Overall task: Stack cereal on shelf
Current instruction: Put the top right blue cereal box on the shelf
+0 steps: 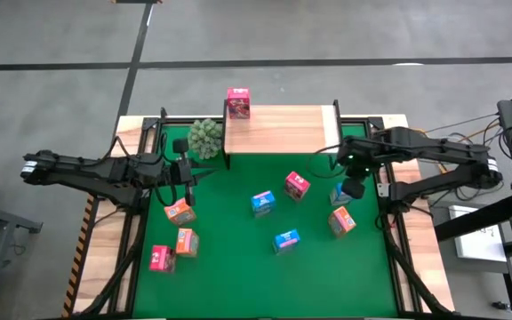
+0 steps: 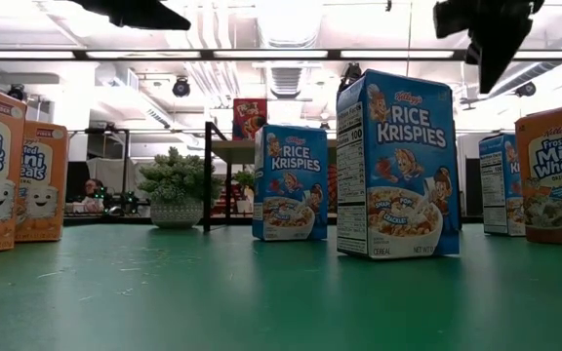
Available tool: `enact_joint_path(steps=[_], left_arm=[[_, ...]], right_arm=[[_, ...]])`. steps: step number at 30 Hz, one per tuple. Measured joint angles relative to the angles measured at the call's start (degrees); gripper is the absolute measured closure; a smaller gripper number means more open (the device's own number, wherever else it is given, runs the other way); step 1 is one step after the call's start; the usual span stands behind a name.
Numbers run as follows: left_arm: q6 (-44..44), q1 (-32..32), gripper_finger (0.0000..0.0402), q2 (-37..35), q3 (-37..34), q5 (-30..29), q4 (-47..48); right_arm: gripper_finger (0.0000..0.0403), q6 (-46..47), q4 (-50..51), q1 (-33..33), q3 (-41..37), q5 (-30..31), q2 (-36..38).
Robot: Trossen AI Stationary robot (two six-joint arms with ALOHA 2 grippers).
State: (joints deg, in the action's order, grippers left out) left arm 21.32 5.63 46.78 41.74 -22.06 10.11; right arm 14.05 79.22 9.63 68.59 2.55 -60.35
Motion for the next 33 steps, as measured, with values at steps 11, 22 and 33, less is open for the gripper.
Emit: enact_joint_path(steps=[11,22,33], left_arm=[[-0.8,0.0,0.0387,0.0,-0.3,0.0,0.1],[-2.3,0.0,0.0387,0.2,-0.3,0.1,0.1],[-2.8,0.0,0.0387,0.2,-0.3,0.1,0.0]], right_arm=[[0.0385,5.5,-7.5,-4.5,-4.5,-1.0,1.2],[0.0363,12.4,-14.9,-12.6,-15.6,9.2,10.5],[0.0208,12.2,-11.2,-12.6,-12.9,9.1,7.8]])
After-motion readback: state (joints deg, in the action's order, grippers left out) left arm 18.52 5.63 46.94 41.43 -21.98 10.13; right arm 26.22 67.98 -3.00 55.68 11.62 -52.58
